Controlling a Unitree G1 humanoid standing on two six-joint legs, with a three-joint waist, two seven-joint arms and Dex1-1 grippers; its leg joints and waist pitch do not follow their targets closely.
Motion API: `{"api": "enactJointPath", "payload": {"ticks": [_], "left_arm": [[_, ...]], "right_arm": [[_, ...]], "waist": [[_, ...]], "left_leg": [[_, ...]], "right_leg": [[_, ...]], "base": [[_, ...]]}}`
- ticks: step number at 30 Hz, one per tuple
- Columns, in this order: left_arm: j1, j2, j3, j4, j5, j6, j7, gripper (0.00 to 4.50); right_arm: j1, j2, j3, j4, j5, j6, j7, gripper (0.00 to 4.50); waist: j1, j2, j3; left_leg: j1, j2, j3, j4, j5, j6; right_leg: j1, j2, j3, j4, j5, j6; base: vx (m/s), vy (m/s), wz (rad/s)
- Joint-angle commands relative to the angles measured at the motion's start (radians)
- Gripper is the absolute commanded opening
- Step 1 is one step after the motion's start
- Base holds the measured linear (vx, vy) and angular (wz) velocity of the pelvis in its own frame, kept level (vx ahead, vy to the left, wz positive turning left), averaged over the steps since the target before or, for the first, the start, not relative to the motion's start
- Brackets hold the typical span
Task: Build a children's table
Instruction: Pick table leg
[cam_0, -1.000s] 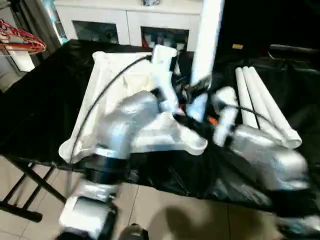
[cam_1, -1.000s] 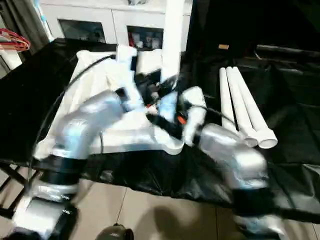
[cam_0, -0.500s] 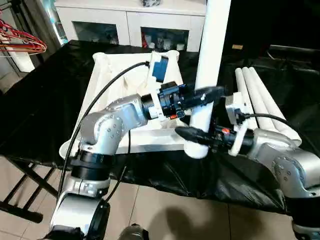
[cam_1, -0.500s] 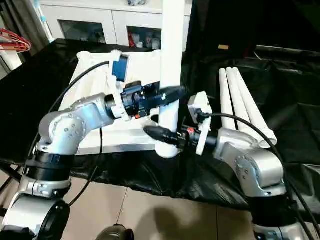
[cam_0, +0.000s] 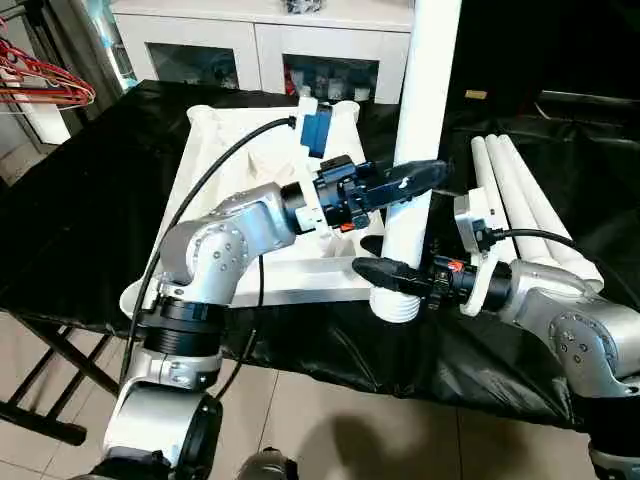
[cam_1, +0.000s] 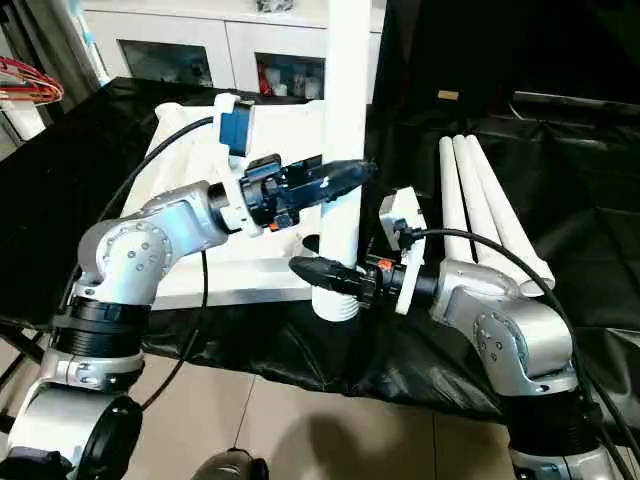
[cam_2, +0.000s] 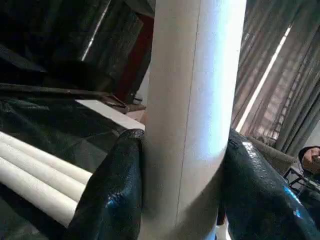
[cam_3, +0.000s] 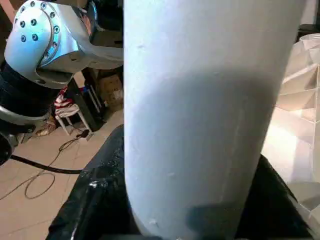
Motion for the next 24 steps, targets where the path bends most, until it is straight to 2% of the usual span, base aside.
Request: {"api": "enactJointPath", "payload": {"ticks": [1, 5, 8, 10, 11, 12, 17, 22, 24], "left_arm": [[-0.007, -0.004, 0.005, 0.012, 0.017, -0.006, 0.036, 1.91], [-0.005, -0.010, 0.005, 0.003, 0.031, -0.021, 0.064, 1.91], [-0.007, -0.009, -0.007, -0.002, 0.093, -0.056, 0.137, 1.86], [-0.005, -0.010, -0.006, -0.007, 0.105, -0.062, 0.157, 1.85], [-0.005, -0.010, -0.006, -0.008, 0.106, -0.062, 0.158, 1.85], [0.006, -0.012, -0.007, -0.030, 0.102, -0.059, 0.167, 1.85], [0.023, -0.003, -0.023, -0.054, 0.099, -0.052, 0.152, 1.85], [0.022, -0.004, -0.034, -0.052, 0.113, -0.062, 0.162, 1.85], [0.024, -0.007, -0.035, -0.059, 0.111, -0.061, 0.167, 1.85]], "right_arm": [[-0.016, -0.008, 0.016, -0.024, -0.018, -0.014, 0.005, 2.50], [-0.027, -0.006, 0.012, -0.012, -0.024, -0.004, -0.020, 2.84], [-0.046, 0.002, -0.001, 0.003, -0.051, -0.010, -0.080, 3.11], [-0.051, 0.005, -0.007, 0.008, -0.060, -0.008, -0.104, 3.21], [-0.051, 0.005, -0.008, 0.008, -0.060, -0.007, -0.105, 3.21], [-0.046, 0.002, -0.014, -0.001, -0.054, 0.003, -0.107, 3.23], [-0.035, -0.007, -0.017, -0.015, -0.034, 0.025, -0.103, 3.23], [-0.038, -0.025, -0.022, -0.008, -0.012, 0.063, -0.093, 3.23], [-0.041, -0.028, -0.021, -0.009, -0.012, 0.072, -0.096, 3.23]], "waist": [[0.004, -0.012, -0.079], [0.003, -0.014, -0.078], [0.003, -0.015, -0.079], [0.001, -0.015, -0.078], [0.001, -0.016, -0.078], [0.002, -0.022, -0.079], [0.002, -0.022, -0.079], [0.002, -0.022, -0.078], [0.002, -0.026, -0.077]], "left_leg": [[0.033, 0.081, -0.041, -0.065, -0.106, 0.037], [0.032, 0.081, -0.041, -0.065, -0.102, 0.040], [0.033, 0.082, -0.041, -0.064, -0.087, 0.041], [0.033, 0.081, -0.041, -0.064, -0.092, 0.038], [0.033, 0.080, -0.040, -0.064, -0.092, 0.038], [0.031, 0.078, -0.038, -0.063, -0.086, 0.040], [0.030, 0.079, -0.038, -0.061, -0.068, 0.058], [0.032, 0.079, -0.037, -0.062, -0.082, 0.050], [0.031, 0.079, -0.037, -0.063, -0.084, 0.047]], "right_leg": [[0.042, -0.114, 0.057, -0.072, -0.002, -0.210], [0.043, -0.113, 0.057, -0.072, 0.000, -0.204], [0.042, -0.112, 0.057, -0.071, 0.003, -0.201], [0.041, -0.112, 0.057, -0.072, -0.007, -0.197], [0.042, -0.113, 0.058, -0.074, -0.012, -0.195], [0.044, -0.114, 0.058, -0.073, -0.012, -0.193], [0.041, -0.111, 0.057, -0.070, 0.003, -0.196], [0.040, -0.111, 0.057, -0.075, -0.038, -0.187], [0.041, -0.112, 0.057, -0.075, -0.046, -0.184]], "base": [[0.000, 0.000, 0.00], [0.000, 0.000, 0.00], [0.000, 0.000, 0.00], [0.000, 0.000, 0.00], [0.000, 0.000, 0.00], [0.000, 0.000, 0.00], [0.000, 0.000, 0.00], [0.000, 0.000, 0.00], [0.000, 0.000, 0.00]]}}
